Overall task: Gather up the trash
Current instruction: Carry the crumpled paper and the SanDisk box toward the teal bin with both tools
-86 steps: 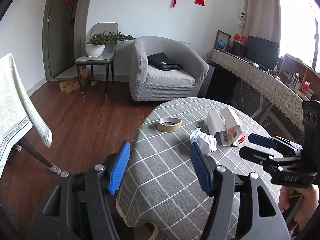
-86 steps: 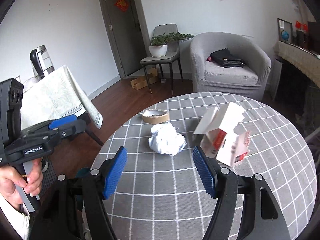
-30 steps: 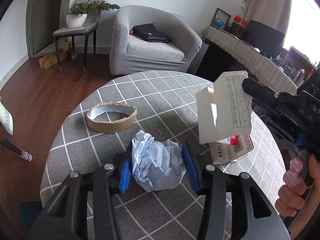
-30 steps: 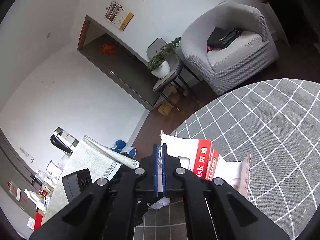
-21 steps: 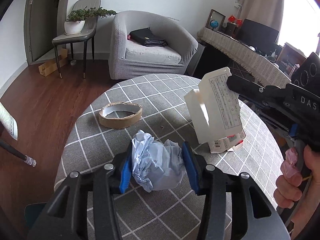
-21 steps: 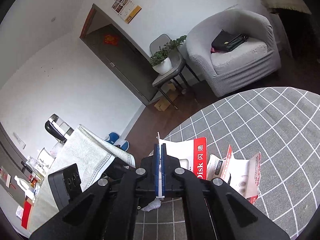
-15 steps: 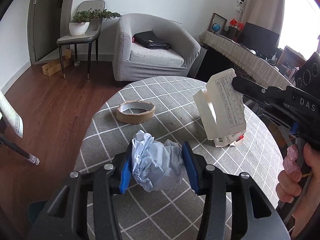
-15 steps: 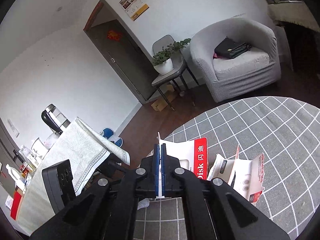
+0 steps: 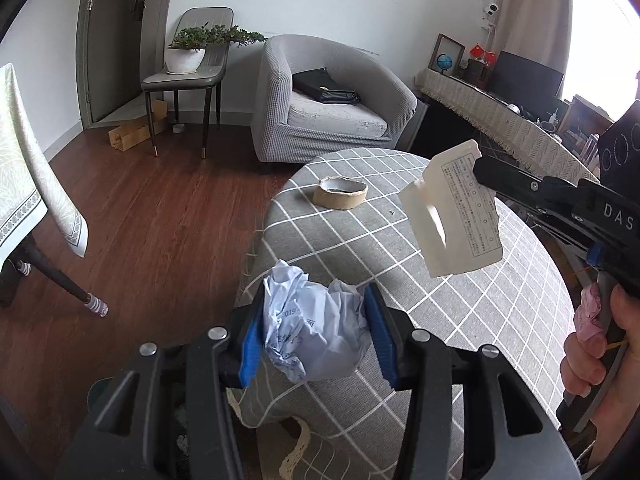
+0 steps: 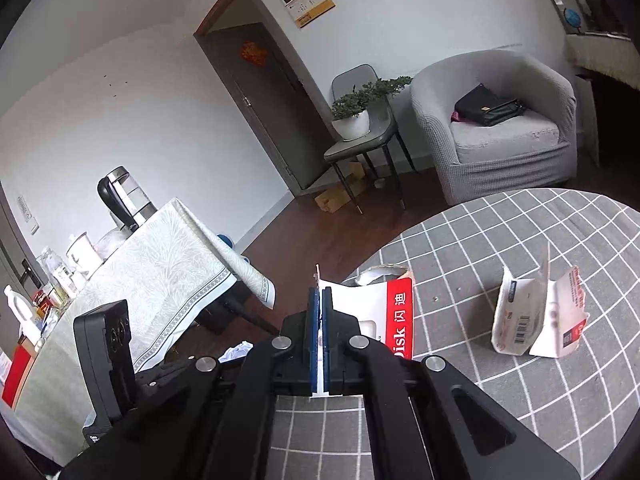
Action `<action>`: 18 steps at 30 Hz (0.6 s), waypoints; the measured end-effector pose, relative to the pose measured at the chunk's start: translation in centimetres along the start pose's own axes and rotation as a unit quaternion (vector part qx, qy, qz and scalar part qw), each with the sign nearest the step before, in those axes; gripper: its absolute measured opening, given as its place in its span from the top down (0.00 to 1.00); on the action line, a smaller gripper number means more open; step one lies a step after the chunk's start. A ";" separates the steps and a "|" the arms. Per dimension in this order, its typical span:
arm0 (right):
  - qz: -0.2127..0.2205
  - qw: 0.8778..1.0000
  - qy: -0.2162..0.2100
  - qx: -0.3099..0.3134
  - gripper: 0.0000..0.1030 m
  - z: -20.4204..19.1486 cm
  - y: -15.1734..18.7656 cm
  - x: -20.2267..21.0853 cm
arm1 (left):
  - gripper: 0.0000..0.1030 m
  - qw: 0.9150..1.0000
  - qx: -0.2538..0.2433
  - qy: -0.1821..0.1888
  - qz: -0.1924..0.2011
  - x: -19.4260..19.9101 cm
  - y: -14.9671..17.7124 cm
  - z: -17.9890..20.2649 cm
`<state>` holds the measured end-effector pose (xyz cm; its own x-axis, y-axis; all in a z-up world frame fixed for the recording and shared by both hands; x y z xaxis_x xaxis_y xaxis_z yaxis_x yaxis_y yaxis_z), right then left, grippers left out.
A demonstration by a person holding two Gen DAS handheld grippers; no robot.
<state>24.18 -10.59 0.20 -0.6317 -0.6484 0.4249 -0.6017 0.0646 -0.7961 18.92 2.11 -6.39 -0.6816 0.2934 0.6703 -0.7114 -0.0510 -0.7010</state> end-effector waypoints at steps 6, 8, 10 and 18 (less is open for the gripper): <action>-0.006 1.000 -0.013 0.019 0.99 -3.6 1.0 -0.9 | 0.52 1.000 0.013 -0.009 0.011 2.6 1.0 -2.8; -0.009 0.999 -0.020 0.024 0.99 -4.8 1.3 -1.3 | 0.52 1.000 0.016 -0.013 0.014 3.3 1.4 -3.7; -0.012 0.999 -0.025 0.029 0.99 -5.9 1.6 -1.8 | 0.52 1.000 0.019 -0.019 0.013 3.8 1.9 -4.8; -0.029 0.997 -0.051 0.047 0.99 -10.4 3.3 -4.6 | 0.52 0.999 0.030 -0.039 -0.006 5.1 4.5 -9.6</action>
Point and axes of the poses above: each gripper's, at about its wrist camera, not at the fingertips, and x roughly against the way its jaws point, z to its right, y to its underside, the point moved 8 cm from there along -x, roughly the way its jaws point, and after that the axes turned 3 degrees about x, right-handed, at the moved point
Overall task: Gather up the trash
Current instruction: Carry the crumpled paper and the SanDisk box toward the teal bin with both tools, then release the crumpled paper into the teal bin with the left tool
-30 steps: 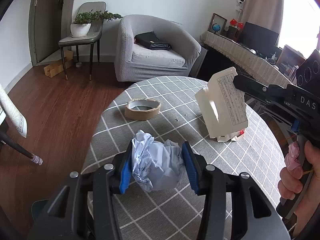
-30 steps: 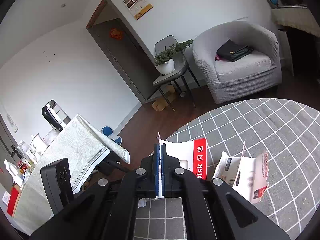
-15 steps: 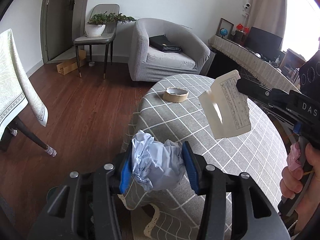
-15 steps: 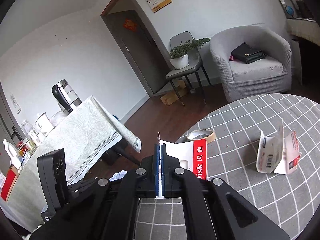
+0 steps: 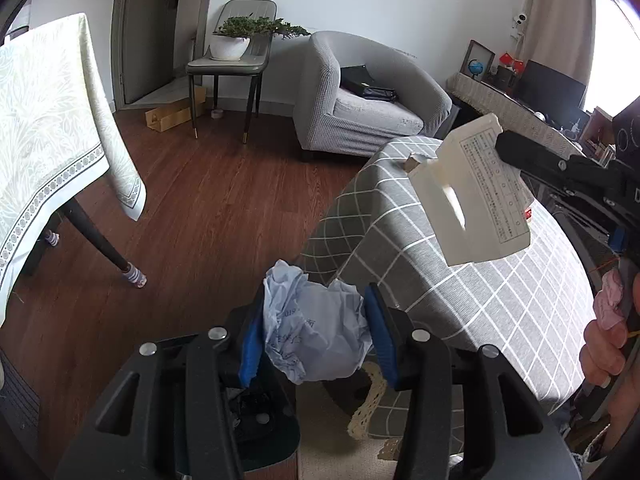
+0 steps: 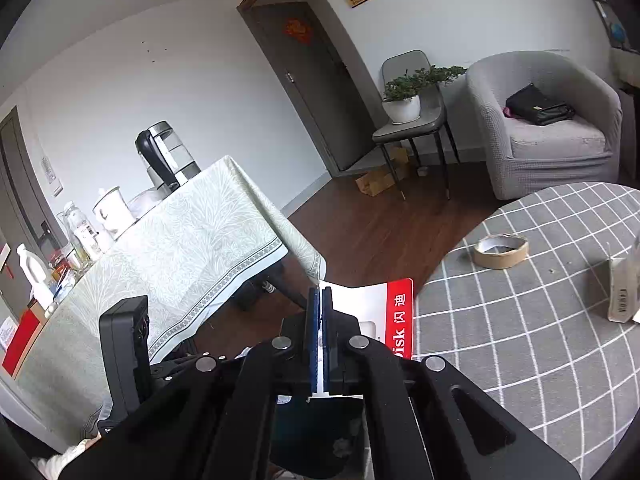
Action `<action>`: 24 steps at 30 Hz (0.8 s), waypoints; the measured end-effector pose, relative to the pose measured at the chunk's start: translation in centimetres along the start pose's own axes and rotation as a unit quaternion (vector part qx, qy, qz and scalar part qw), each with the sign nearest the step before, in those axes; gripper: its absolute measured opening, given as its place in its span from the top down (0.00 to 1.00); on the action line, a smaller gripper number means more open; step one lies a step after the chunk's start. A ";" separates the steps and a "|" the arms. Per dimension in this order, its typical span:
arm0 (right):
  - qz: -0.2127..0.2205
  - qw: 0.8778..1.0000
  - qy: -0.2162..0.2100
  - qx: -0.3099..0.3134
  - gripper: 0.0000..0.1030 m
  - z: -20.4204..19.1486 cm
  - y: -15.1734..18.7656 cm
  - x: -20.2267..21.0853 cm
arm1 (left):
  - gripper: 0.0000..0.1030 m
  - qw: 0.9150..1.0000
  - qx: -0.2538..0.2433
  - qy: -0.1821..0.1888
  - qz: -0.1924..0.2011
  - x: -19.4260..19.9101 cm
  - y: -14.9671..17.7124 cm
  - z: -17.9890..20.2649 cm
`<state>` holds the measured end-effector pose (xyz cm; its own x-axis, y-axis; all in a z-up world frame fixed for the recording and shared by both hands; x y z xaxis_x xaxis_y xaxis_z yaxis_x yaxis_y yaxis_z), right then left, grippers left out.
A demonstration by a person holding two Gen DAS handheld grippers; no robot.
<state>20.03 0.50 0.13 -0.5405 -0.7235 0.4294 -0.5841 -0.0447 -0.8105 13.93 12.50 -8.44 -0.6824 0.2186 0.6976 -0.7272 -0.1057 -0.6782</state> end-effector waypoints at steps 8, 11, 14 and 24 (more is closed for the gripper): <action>-0.025 0.999 -0.037 0.029 0.99 -4.7 0.8 -3.5 | 0.52 0.999 0.022 -0.030 -0.032 -0.6 2.4 -5.5; -0.032 0.998 -0.048 0.035 0.99 -6.0 1.1 -4.7 | 0.52 0.997 0.034 -0.042 -0.049 -1.4 3.5 -7.5; -0.042 0.997 -0.058 0.038 0.99 -7.0 1.6 -6.0 | 0.52 0.995 0.039 -0.055 -0.071 -2.3 4.7 -8.9; -0.077 0.993 -0.085 0.031 0.99 -9.2 3.7 -9.8 | 0.51 0.988 0.038 -0.073 -0.130 -4.2 8.6 -11.6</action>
Point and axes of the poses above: each gripper's, at about its wrist camera, not at the fingertips, and x roughly against the way its jaws point, z to its right, y to its underside, the point moved 8 cm from there along -x, roughly the way its jaws point, and after that the axes turned 3 degrees about x, right-handed, at the moved point
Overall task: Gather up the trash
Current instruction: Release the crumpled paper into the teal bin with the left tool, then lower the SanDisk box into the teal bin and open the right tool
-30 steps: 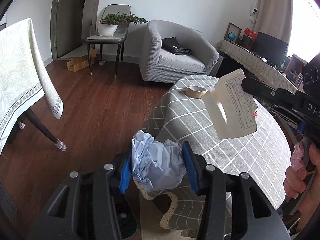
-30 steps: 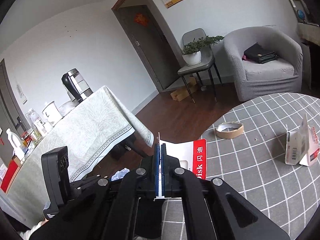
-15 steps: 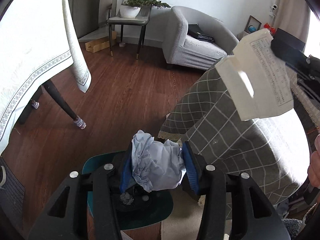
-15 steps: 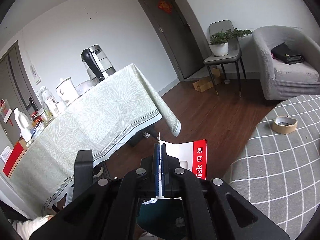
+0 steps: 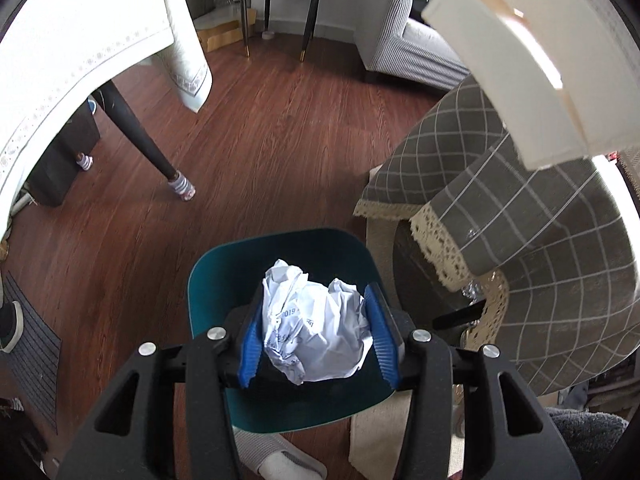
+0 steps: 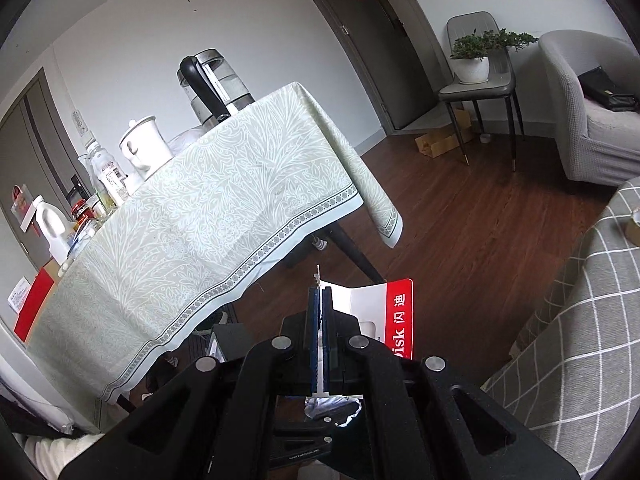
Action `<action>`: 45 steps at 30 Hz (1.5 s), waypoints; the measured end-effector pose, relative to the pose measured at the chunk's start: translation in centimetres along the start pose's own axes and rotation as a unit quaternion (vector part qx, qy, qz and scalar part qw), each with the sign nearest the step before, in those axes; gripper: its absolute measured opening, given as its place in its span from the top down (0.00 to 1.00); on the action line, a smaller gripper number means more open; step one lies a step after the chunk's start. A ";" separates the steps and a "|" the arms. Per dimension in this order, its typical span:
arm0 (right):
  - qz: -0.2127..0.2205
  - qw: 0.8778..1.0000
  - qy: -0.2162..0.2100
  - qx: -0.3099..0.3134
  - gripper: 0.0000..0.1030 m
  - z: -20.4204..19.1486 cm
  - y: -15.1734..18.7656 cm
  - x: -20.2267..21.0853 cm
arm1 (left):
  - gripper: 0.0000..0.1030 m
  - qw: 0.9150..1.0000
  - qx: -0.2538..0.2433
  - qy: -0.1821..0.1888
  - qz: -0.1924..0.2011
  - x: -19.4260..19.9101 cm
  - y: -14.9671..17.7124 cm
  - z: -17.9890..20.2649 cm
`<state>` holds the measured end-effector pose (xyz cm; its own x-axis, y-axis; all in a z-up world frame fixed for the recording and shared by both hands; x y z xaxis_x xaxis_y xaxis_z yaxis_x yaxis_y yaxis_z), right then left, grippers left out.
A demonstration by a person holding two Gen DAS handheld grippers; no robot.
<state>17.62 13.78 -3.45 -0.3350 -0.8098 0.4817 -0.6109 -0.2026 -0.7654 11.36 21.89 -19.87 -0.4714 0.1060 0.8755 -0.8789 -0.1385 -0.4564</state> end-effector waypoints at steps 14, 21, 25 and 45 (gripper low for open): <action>-0.026 0.999 -0.014 -0.022 0.99 -0.3 1.1 -4.5 | 0.39 0.999 0.017 -0.018 -0.031 -0.8 2.4 -4.1; -0.058 0.998 -0.001 -0.027 0.99 0.4 2.9 -7.7 | 0.37 0.999 0.031 -0.017 -0.002 1.3 1.8 -5.6; -0.078 0.996 0.005 -0.031 0.99 0.7 4.2 -9.5 | 0.38 0.999 0.039 -0.016 0.014 2.5 1.1 -6.4; -0.175 0.983 0.038 -0.036 0.99 2.1 11.2 -15.6 | 0.59 0.992 0.060 0.004 0.111 9.9 -2.4 -7.1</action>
Point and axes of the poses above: each gripper's, at about its wrist camera, not at the fingertips, and x roughly against the way its jaws point, z to its right, y to its underside, the point moved 8 cm from there along -x, roughly the way its jaws point, and after that the axes turned 3 degrees about x, right-handed, at the moved point
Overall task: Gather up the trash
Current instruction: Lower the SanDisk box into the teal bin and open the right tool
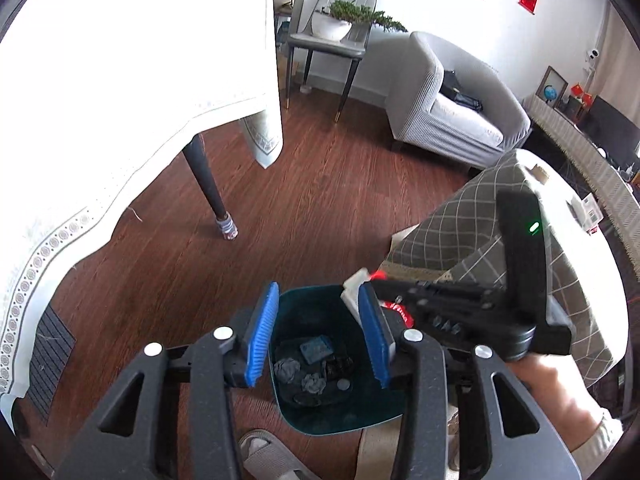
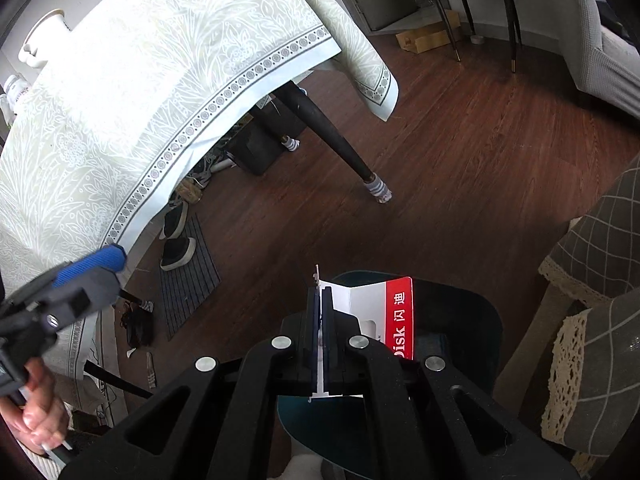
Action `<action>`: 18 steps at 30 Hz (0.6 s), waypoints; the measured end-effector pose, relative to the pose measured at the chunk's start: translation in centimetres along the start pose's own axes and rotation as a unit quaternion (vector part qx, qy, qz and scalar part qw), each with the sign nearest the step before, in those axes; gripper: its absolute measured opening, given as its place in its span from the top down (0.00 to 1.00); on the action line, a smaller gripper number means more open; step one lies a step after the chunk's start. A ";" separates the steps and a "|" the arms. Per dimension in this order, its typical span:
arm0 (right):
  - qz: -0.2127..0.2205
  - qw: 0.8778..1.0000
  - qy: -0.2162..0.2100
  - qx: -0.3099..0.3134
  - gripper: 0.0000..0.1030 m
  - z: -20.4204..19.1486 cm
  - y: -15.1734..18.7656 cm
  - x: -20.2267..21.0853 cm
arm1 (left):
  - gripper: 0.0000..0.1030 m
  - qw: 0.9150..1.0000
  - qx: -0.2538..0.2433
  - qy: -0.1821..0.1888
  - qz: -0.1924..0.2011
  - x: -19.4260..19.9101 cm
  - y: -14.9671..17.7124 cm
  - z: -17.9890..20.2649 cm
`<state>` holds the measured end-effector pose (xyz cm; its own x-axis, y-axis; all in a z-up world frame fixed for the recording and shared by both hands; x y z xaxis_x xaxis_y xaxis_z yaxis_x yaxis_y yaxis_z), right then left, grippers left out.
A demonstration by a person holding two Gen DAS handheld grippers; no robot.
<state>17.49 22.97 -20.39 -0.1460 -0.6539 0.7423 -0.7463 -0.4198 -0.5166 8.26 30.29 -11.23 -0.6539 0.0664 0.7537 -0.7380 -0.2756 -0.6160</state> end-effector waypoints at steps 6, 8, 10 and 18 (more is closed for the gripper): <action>-0.026 1.000 0.008 0.002 0.99 0.7 1.7 -0.8 | 0.62 1.000 -0.015 0.014 0.022 1.8 -1.2 1.5; -0.034 0.999 0.013 0.001 0.99 1.1 2.2 -0.9 | 0.62 0.999 -0.020 0.013 0.032 2.3 -1.6 2.1; -0.052 0.999 0.015 0.000 0.99 1.3 3.1 -1.3 | 0.62 0.999 -0.020 0.015 0.040 2.8 -2.0 2.5; -0.087 0.995 0.042 0.016 0.95 1.5 5.7 -1.5 | 0.63 0.997 -0.039 0.012 0.073 4.8 -3.5 4.8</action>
<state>14.38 20.61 -25.11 -0.0706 -0.5149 0.8544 -0.7447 -0.5426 -0.3886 8.53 26.95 -4.37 -0.7579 0.0539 0.6501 -0.6452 -0.2085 -0.7350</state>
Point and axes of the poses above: each gripper's, at about its wrist camera, not at the fingertips, and x roughly against the way its jaws point, z to its right, y to its underside, the point moved 8 cm from there along -x, roughly the way its jaws point, and after that the axes turned 3 degrees about x, right-handed, at the moved point
